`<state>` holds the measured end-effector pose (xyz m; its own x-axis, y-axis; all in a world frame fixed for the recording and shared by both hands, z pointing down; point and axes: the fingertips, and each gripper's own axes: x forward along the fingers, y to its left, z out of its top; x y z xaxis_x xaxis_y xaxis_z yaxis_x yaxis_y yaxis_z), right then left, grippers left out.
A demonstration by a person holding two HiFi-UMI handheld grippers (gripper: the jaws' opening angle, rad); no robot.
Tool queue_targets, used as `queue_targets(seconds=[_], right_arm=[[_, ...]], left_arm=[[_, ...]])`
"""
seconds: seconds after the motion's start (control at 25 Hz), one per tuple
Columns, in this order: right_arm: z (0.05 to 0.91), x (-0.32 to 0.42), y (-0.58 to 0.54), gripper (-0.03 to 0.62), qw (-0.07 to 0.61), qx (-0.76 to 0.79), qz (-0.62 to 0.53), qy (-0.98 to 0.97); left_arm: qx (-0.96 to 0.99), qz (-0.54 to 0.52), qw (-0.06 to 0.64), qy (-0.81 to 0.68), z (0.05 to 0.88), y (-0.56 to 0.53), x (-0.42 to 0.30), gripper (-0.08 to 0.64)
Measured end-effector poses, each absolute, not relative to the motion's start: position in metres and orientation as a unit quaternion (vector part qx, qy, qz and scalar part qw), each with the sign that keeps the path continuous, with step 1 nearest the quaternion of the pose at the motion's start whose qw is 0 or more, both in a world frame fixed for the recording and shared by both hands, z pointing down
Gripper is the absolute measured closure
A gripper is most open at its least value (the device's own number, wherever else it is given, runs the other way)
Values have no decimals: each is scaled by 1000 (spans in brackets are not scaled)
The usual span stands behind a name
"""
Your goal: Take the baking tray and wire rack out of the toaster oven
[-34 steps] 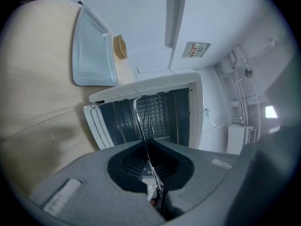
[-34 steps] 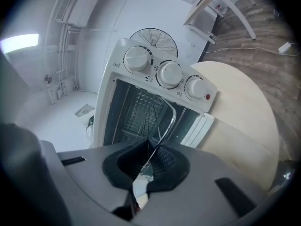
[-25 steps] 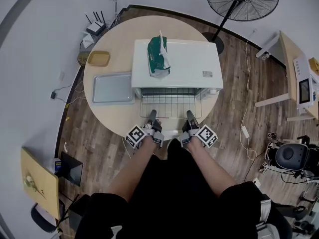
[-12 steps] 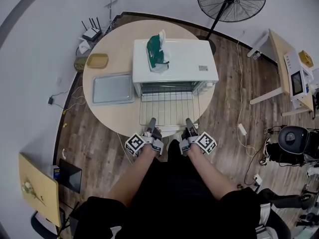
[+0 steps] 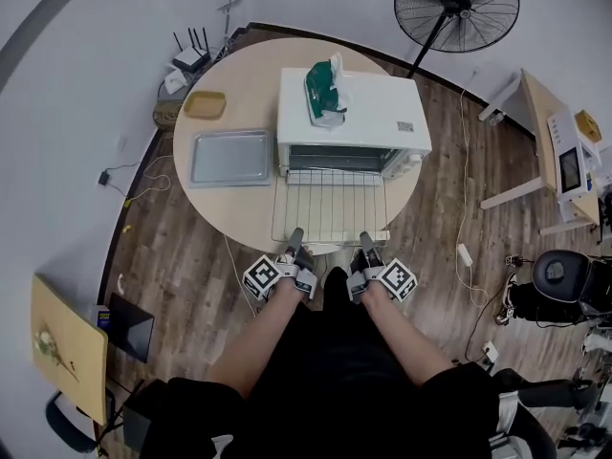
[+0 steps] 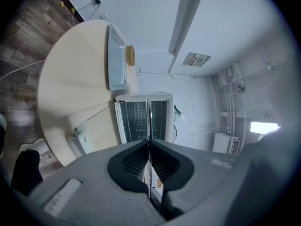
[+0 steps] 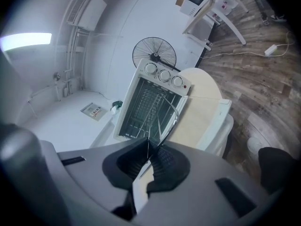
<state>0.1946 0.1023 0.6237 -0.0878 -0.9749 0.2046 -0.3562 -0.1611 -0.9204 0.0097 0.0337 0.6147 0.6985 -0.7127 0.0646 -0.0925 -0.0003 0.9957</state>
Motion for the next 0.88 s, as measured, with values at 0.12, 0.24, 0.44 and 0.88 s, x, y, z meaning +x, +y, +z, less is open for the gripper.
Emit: queue_targets(seconds=[0.12, 0.24, 0.44, 0.88], right_arm=[[622, 176, 99, 586, 318, -584, -480, 572], [621, 151, 91, 586, 303, -574, -483, 588], [613, 119, 80, 584, 289, -552, -483, 616], [610, 40, 45, 586, 233, -486, -502, 676]], left_arm=[[661, -254, 634, -310, 612, 36, -11, 540], [652, -271, 630, -325, 613, 35, -38, 540], [646, -295, 615, -343, 607, 37, -73, 541], [610, -370, 582, -388, 608, 44, -157, 540]])
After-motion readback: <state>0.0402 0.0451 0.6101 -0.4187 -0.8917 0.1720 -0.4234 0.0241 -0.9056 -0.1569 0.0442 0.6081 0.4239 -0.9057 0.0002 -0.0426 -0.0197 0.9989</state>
